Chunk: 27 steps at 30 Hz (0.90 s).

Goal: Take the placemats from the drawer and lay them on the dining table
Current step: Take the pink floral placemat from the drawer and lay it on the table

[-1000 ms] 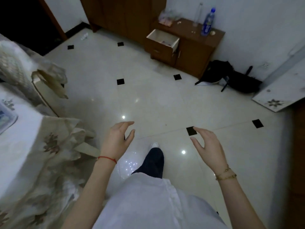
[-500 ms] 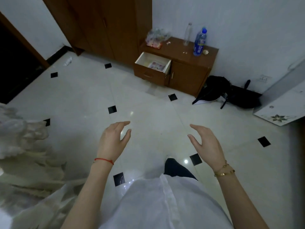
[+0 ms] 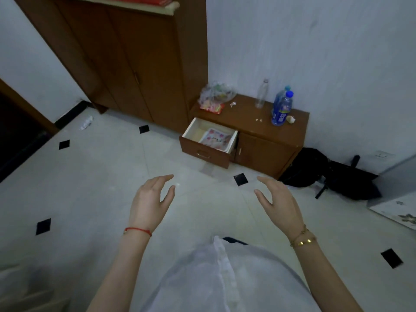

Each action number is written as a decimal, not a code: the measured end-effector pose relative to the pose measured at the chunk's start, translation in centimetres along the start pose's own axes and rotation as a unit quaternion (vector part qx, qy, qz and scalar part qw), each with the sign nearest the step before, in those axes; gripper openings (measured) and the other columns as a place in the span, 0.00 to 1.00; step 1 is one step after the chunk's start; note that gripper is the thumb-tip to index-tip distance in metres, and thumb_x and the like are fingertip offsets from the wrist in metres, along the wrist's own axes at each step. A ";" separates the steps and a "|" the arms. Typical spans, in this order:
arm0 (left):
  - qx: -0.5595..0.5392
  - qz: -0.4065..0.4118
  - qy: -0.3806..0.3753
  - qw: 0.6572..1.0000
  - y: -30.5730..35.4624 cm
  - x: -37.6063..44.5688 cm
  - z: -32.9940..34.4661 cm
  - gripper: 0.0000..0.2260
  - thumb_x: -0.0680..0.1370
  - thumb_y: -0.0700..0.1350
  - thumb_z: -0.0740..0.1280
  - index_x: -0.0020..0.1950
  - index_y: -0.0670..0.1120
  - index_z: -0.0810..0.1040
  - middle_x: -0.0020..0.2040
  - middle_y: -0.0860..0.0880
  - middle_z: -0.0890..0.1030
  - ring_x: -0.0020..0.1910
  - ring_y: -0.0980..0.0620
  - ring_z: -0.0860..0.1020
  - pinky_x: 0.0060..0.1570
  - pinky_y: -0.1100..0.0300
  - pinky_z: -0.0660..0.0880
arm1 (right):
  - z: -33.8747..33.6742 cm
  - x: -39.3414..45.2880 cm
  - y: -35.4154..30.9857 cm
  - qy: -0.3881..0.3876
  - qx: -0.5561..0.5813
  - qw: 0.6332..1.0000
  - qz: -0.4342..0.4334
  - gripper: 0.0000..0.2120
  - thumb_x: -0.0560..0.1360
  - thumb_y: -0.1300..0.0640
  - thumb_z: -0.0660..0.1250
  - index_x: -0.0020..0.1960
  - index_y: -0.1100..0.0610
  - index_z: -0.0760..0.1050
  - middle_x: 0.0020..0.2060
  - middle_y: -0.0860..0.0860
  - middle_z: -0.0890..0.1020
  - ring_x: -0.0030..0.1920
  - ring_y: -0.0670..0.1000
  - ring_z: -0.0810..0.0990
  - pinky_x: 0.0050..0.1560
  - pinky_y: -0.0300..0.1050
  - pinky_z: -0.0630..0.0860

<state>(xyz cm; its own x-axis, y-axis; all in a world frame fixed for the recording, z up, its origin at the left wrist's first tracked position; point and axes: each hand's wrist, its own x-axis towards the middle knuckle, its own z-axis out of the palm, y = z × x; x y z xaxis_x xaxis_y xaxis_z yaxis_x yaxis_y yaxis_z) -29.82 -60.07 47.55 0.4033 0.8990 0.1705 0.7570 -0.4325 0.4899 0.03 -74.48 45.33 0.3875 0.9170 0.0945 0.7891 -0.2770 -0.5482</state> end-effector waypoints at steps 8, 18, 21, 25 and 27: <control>-0.020 0.011 -0.003 1.000 -2.6 16.8 2.5 0.13 0.78 0.46 0.67 0.62 0.45 0.78 0.56 0.47 0.82 0.55 0.48 0.80 0.56 0.53 0.77 | 2.7 16.7 -0.4 -0.002 0.017 1.000 0.005 0.17 0.78 0.55 0.66 0.66 0.57 0.74 0.57 0.52 0.80 0.59 0.51 0.76 0.60 0.43 0.72; -0.065 0.097 -0.034 0.993 -8.9 37.5 6.4 0.15 0.78 0.46 0.64 0.63 0.44 0.77 0.55 0.47 0.82 0.52 0.50 0.79 0.55 0.57 0.76 | 10.5 32.6 -1.5 0.015 0.048 0.992 0.113 0.17 0.79 0.56 0.65 0.67 0.58 0.73 0.59 0.54 0.79 0.60 0.54 0.76 0.60 0.43 0.71; -0.060 0.128 -0.059 0.988 -10.7 44.1 7.4 0.15 0.78 0.45 0.65 0.63 0.43 0.77 0.56 0.45 0.82 0.52 0.48 0.80 0.54 0.54 0.78 | 12.5 36.4 -1.8 0.029 0.052 0.986 0.156 0.17 0.79 0.56 0.65 0.67 0.59 0.73 0.59 0.54 0.79 0.60 0.54 0.77 0.59 0.41 0.70; -0.061 0.173 -0.096 0.978 -12.3 51.1 9.2 0.16 0.78 0.45 0.65 0.65 0.43 0.76 0.58 0.45 0.81 0.54 0.49 0.79 0.56 0.56 0.77 | 14.8 40.3 -1.8 0.044 0.062 0.976 0.206 0.18 0.79 0.56 0.65 0.67 0.59 0.73 0.59 0.55 0.79 0.57 0.55 0.78 0.56 0.42 0.72; -0.069 0.179 -0.115 0.975 -12.5 53.6 10.4 0.16 0.78 0.43 0.66 0.65 0.43 0.76 0.58 0.45 0.81 0.54 0.48 0.79 0.57 0.57 0.76 | 15.8 41.7 -1.4 0.044 0.061 0.971 0.229 0.18 0.79 0.55 0.64 0.67 0.58 0.73 0.59 0.54 0.79 0.59 0.54 0.77 0.56 0.41 0.71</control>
<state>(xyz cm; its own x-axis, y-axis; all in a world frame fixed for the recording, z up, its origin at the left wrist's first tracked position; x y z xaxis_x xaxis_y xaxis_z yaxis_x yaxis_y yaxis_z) -12.27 -7.21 41.68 0.7456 0.6462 0.1628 0.4765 -0.6879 0.5475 7.56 -31.30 36.97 0.7277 0.6762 -0.1147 0.4642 -0.6087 -0.6434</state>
